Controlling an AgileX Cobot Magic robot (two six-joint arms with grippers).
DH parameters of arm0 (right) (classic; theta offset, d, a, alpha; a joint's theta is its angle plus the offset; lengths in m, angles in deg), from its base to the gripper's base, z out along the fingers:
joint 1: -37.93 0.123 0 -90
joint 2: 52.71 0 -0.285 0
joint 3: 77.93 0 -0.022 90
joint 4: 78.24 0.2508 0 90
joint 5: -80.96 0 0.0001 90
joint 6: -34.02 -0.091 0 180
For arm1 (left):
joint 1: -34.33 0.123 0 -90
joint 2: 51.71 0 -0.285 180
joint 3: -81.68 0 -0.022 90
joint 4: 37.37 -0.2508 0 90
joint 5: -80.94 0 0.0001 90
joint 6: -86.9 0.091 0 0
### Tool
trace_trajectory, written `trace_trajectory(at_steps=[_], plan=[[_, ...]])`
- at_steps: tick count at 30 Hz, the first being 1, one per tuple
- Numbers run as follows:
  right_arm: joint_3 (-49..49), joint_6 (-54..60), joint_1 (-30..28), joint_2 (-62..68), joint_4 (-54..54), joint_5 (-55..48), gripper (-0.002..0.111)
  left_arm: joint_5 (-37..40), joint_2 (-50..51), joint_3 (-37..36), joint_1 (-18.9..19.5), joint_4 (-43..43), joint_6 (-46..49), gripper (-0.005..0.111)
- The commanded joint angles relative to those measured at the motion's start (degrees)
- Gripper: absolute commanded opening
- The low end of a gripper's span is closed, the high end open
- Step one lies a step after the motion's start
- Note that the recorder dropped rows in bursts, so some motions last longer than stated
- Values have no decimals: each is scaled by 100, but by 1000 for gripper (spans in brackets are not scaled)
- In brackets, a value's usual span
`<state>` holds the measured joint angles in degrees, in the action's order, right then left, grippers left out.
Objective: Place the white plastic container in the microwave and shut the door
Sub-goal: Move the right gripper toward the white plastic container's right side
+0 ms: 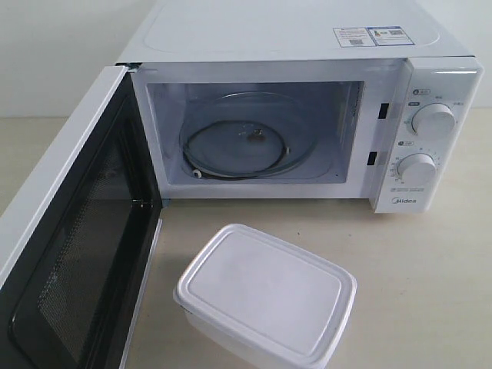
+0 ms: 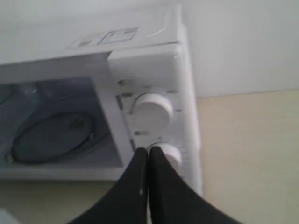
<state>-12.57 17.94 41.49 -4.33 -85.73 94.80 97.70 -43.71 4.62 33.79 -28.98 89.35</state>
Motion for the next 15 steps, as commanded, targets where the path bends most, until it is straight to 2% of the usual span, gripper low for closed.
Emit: trace_trajectory(at_steps=[1,10,15], plan=[[-32,-904,1079,282,-1455,66,0,20,-21,-15,28,-5,24,4],[-32,-974,3572,865,-1527,147,0,20,-21,-15,28,-5,24,4],[-32,-887,4450,1626,-1390,314,0,20,-21,-15,28,-5,24,4]])
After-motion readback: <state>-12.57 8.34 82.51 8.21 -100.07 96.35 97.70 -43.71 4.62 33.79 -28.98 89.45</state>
